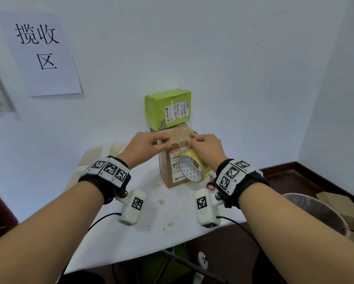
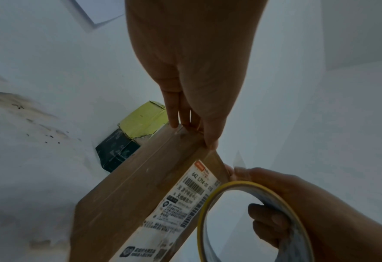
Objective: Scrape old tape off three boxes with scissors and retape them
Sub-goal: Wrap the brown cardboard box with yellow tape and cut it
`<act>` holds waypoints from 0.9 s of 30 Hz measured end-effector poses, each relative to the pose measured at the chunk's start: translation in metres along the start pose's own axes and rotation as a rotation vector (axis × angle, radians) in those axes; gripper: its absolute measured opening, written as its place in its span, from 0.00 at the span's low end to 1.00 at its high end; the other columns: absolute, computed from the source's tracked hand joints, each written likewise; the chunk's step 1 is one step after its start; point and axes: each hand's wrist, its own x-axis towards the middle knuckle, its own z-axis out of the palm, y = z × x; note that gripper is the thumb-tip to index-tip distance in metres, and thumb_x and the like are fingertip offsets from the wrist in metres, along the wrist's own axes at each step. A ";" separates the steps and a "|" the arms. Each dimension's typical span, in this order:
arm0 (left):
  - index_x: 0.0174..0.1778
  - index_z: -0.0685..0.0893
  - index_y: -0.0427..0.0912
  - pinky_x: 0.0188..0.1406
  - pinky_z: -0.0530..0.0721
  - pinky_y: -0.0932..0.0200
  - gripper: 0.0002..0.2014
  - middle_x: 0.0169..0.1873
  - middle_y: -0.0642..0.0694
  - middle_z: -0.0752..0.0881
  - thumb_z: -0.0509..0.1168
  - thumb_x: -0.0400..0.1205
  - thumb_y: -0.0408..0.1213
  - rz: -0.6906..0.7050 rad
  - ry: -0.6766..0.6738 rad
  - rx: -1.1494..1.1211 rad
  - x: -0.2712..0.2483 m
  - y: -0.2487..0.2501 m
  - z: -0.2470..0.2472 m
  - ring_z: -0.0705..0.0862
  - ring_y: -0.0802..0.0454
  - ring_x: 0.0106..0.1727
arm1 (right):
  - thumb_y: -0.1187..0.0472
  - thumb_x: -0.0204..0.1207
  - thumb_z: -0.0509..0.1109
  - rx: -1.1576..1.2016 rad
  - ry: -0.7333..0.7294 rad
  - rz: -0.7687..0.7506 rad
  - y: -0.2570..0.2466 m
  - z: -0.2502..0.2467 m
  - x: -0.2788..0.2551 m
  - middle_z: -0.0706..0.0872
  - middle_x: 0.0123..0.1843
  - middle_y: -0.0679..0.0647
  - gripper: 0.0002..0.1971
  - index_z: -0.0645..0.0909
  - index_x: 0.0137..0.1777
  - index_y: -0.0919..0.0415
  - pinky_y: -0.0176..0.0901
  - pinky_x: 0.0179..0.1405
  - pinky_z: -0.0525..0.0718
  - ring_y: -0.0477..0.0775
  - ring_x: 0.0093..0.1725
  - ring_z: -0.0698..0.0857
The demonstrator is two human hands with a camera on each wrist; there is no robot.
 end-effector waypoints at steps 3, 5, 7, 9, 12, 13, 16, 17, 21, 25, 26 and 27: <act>0.65 0.85 0.52 0.55 0.76 0.64 0.18 0.61 0.56 0.86 0.71 0.79 0.49 0.000 0.004 0.044 0.000 0.003 0.001 0.85 0.54 0.56 | 0.62 0.72 0.69 -0.001 0.007 -0.005 0.000 0.000 -0.001 0.82 0.69 0.46 0.09 0.89 0.35 0.59 0.42 0.69 0.72 0.50 0.68 0.80; 0.65 0.85 0.53 0.53 0.74 0.65 0.18 0.61 0.56 0.86 0.70 0.79 0.50 -0.010 0.009 0.050 0.001 0.004 0.001 0.85 0.54 0.55 | 0.62 0.73 0.69 0.000 0.008 -0.006 0.000 0.000 -0.001 0.82 0.69 0.46 0.09 0.89 0.36 0.60 0.41 0.69 0.72 0.50 0.68 0.80; 0.65 0.85 0.54 0.52 0.73 0.65 0.18 0.60 0.56 0.86 0.70 0.79 0.50 -0.018 0.007 0.047 0.001 0.004 0.001 0.84 0.54 0.55 | 0.62 0.74 0.68 -0.013 0.006 -0.014 0.000 -0.001 -0.001 0.82 0.69 0.46 0.09 0.90 0.37 0.61 0.40 0.68 0.71 0.50 0.68 0.80; 0.65 0.85 0.54 0.51 0.73 0.66 0.18 0.61 0.57 0.86 0.70 0.79 0.50 -0.015 0.000 0.053 0.002 0.004 0.001 0.84 0.54 0.55 | 0.62 0.74 0.68 -0.027 0.006 -0.019 0.000 -0.001 -0.001 0.82 0.70 0.46 0.10 0.90 0.39 0.63 0.39 0.68 0.70 0.51 0.68 0.79; 0.65 0.85 0.52 0.49 0.73 0.73 0.17 0.66 0.58 0.82 0.67 0.82 0.49 0.011 0.039 -0.011 0.002 0.006 -0.001 0.83 0.56 0.56 | 0.62 0.75 0.68 -0.025 0.006 -0.015 -0.001 -0.001 -0.002 0.82 0.70 0.46 0.10 0.90 0.38 0.62 0.39 0.68 0.70 0.50 0.68 0.79; 0.65 0.85 0.51 0.52 0.73 0.74 0.16 0.68 0.58 0.81 0.67 0.82 0.47 0.016 0.070 -0.055 0.002 0.007 -0.001 0.82 0.58 0.60 | 0.62 0.75 0.68 -0.024 0.005 -0.015 -0.001 -0.001 -0.003 0.82 0.70 0.46 0.10 0.89 0.37 0.61 0.39 0.68 0.70 0.50 0.68 0.79; 0.63 0.87 0.49 0.65 0.72 0.69 0.13 0.66 0.54 0.83 0.66 0.83 0.43 0.039 0.114 -0.096 0.001 0.007 -0.001 0.80 0.58 0.66 | 0.62 0.75 0.68 -0.030 0.004 -0.017 -0.001 -0.001 -0.003 0.81 0.70 0.45 0.10 0.89 0.36 0.60 0.37 0.66 0.69 0.50 0.68 0.79; 0.62 0.87 0.50 0.65 0.74 0.65 0.12 0.64 0.52 0.85 0.66 0.83 0.44 0.041 0.090 -0.067 0.001 0.007 -0.001 0.81 0.56 0.65 | 0.62 0.75 0.68 -0.033 0.004 -0.018 -0.001 -0.001 -0.003 0.81 0.71 0.45 0.10 0.89 0.37 0.61 0.36 0.64 0.69 0.50 0.68 0.79; 0.63 0.86 0.53 0.51 0.78 0.64 0.13 0.60 0.53 0.87 0.63 0.85 0.46 0.014 0.087 -0.015 0.000 0.007 -0.001 0.84 0.54 0.51 | 0.62 0.75 0.67 -0.036 0.002 -0.021 0.000 -0.002 -0.003 0.81 0.71 0.45 0.10 0.89 0.37 0.62 0.33 0.61 0.68 0.50 0.68 0.79; 0.68 0.83 0.52 0.55 0.72 0.67 0.16 0.67 0.52 0.83 0.60 0.86 0.46 -0.032 0.064 0.008 0.001 0.005 -0.002 0.82 0.51 0.63 | 0.62 0.75 0.67 -0.049 0.002 -0.019 -0.001 -0.002 -0.003 0.80 0.71 0.44 0.10 0.89 0.38 0.62 0.33 0.61 0.67 0.50 0.68 0.79; 0.68 0.83 0.53 0.55 0.72 0.65 0.15 0.67 0.50 0.83 0.60 0.87 0.45 -0.043 0.027 0.039 0.001 0.005 -0.001 0.81 0.49 0.64 | 0.62 0.76 0.67 -0.061 -0.001 -0.019 -0.002 -0.002 -0.004 0.80 0.71 0.45 0.10 0.89 0.39 0.63 0.33 0.61 0.68 0.50 0.68 0.79; 0.68 0.83 0.53 0.55 0.72 0.64 0.15 0.67 0.49 0.83 0.59 0.87 0.45 -0.049 0.005 0.059 0.000 0.005 -0.001 0.81 0.49 0.65 | 0.62 0.76 0.67 -0.072 -0.005 -0.019 -0.004 -0.002 -0.003 0.81 0.71 0.46 0.10 0.89 0.39 0.62 0.34 0.61 0.69 0.50 0.67 0.80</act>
